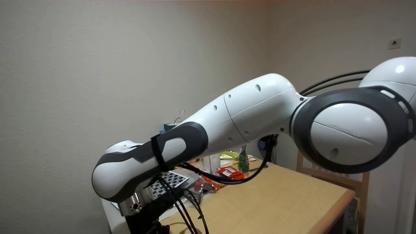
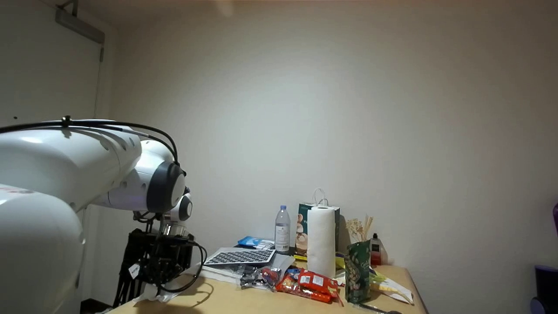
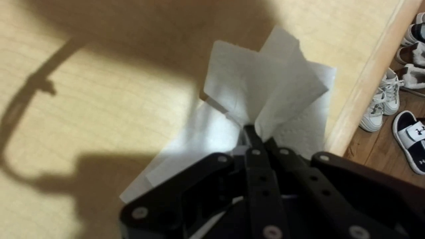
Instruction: Use the white towel to wipe the table
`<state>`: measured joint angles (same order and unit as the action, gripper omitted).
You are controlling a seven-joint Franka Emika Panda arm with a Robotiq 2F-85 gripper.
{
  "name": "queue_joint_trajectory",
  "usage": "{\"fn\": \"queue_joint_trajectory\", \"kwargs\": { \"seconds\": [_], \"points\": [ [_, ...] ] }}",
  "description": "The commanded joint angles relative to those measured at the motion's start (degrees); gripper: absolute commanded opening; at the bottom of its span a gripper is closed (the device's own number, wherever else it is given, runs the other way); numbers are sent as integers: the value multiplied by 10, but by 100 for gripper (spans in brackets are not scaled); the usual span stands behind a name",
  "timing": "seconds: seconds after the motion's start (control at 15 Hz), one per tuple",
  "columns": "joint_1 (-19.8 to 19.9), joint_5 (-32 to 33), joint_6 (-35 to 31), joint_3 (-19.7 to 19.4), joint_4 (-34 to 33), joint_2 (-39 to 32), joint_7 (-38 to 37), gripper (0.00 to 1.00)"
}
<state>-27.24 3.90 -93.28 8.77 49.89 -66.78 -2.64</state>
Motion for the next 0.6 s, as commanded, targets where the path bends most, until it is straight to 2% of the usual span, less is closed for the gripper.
{"fn": "queue_joint_trajectory", "kwargs": {
  "seconds": [0.0, 0.27, 0.47, 0.53],
  "points": [
    [-26, 51, -32, -39, -17, -11, -17, 0],
    [-51, 109, -56, -82, -53, -30, -4, 0],
    [-51, 107, -44, -81, -72, -41, 16, 0],
    [-49, 99, -51, -80, -52, -28, 0, 2]
  ]
}}
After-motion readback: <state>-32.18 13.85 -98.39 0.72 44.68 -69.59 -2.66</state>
